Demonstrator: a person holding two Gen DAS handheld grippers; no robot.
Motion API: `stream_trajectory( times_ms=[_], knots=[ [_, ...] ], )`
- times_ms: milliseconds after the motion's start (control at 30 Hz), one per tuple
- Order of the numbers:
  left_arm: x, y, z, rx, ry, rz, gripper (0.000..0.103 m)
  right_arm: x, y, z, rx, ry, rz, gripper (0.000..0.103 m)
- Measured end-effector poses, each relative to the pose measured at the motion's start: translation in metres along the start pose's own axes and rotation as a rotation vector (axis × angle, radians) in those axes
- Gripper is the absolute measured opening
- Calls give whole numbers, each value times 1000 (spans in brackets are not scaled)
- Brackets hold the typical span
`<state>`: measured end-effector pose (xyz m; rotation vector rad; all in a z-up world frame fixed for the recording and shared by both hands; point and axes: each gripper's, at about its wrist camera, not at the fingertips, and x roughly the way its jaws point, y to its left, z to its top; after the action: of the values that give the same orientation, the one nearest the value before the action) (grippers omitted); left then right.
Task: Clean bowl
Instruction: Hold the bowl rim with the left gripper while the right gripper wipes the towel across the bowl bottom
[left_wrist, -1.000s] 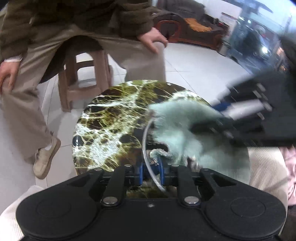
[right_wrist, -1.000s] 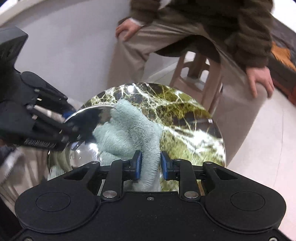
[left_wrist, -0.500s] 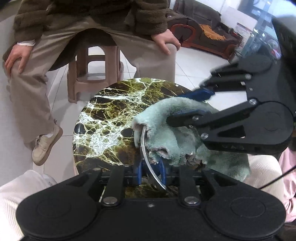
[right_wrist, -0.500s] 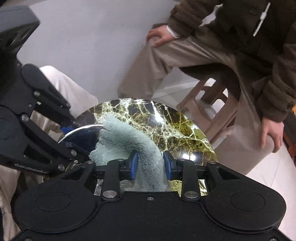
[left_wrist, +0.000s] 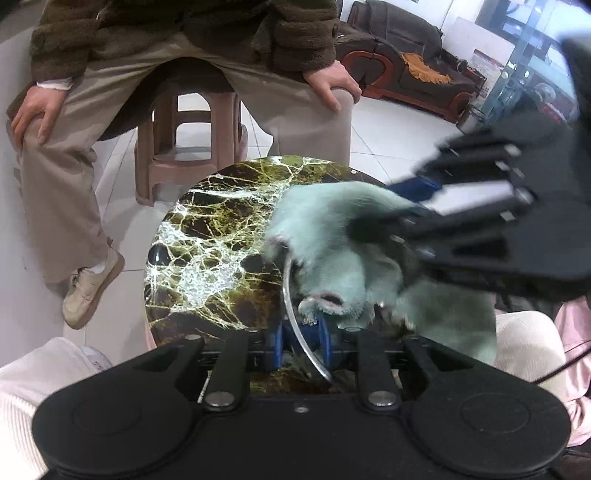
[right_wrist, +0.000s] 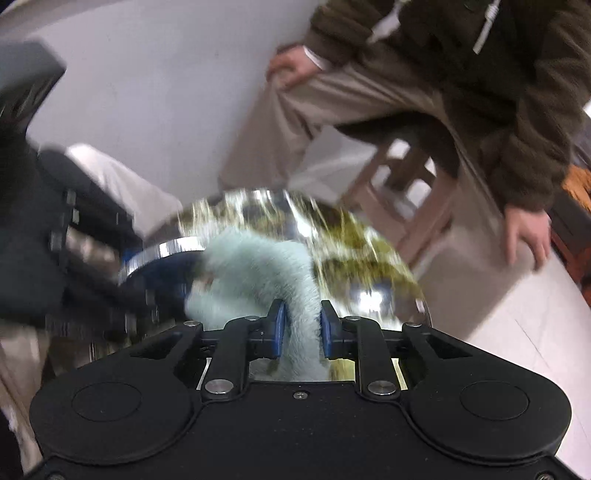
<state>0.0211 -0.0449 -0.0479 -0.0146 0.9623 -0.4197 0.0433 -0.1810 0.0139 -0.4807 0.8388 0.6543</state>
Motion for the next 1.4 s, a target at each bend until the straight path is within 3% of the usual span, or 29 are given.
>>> stream_trajectory(
  times_ms=[233, 367, 467, 567, 833, 1000, 1133, 1400],
  knots=[
    [2, 5, -1, -38, -2, -17, 18, -12, -7, -38, 94, 83, 17, 19],
    [2, 5, 1, -20, 7, -15, 20, -14, 1, -21, 15, 75, -17, 19],
    [-1, 5, 1, -1, 12, -9, 19, -10, -1, 1, 20, 15, 4, 19],
    [-1, 4, 0, -3, 10, -2, 19, -1, 0, 6, 10, 16, 10, 19],
    [1, 8, 1, -41, 18, -22, 19, -17, 2, -33, 65, 110, 0, 19],
    [0, 6, 1, -20, 28, -9, 20, -17, 10, -9, -20, 54, -44, 19],
    [-1, 4, 1, -19, 24, 1, 21, 1, 4, 11, -21, 29, -6, 20],
    [-1, 6, 0, -42, 21, -17, 20, -14, -4, -33, 79, 108, 28, 21]
  ],
)
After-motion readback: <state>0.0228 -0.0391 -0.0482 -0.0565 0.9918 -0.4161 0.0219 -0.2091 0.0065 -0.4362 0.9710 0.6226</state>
